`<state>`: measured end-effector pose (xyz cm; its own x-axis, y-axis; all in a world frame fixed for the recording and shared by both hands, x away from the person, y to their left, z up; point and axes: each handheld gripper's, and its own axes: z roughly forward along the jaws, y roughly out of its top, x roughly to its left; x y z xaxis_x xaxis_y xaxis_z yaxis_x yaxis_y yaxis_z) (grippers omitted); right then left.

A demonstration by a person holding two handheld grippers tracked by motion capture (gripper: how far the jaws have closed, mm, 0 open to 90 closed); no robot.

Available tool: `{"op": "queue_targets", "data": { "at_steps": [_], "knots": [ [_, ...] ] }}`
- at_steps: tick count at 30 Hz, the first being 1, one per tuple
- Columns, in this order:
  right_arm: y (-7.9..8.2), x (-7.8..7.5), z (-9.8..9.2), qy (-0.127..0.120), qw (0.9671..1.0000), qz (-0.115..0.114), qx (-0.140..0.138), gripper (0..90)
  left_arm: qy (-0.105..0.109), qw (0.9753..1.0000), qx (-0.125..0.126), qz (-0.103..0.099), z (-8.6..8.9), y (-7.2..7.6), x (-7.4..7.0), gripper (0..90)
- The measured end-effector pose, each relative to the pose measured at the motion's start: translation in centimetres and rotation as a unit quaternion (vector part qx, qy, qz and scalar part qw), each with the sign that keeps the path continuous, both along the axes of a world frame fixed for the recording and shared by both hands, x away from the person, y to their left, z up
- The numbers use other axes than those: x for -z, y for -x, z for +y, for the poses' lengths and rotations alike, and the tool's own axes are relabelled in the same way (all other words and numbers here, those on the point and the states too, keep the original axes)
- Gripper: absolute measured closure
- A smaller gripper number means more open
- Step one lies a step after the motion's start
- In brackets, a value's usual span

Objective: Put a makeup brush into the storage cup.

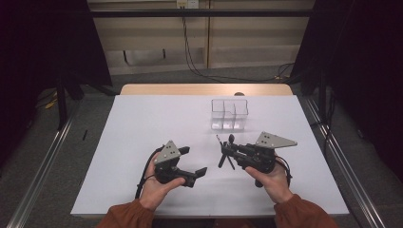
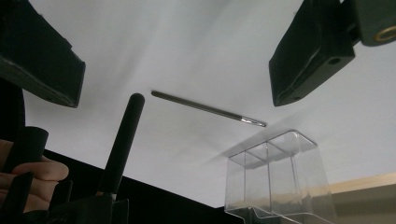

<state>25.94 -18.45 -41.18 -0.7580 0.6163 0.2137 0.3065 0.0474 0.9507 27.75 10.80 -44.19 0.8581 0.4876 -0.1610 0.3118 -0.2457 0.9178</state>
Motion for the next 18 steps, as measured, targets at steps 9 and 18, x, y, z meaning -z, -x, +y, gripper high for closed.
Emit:
{"op": "queue_targets", "data": {
  "at_steps": [9,18],
  "knots": [
    [0.2,-0.2,-1.1,0.002,0.9999,-0.005,0.01,78.6,0.01,0.9996,-0.024,-0.011,2.4,0.2,-0.2,2.8],
    [0.3,-0.3,-2.3,0.008,0.9996,-0.013,0.024,78.6,0.016,0.9974,-0.066,-0.025,5.3,0.2,-0.5,3.7]
  ]
}}
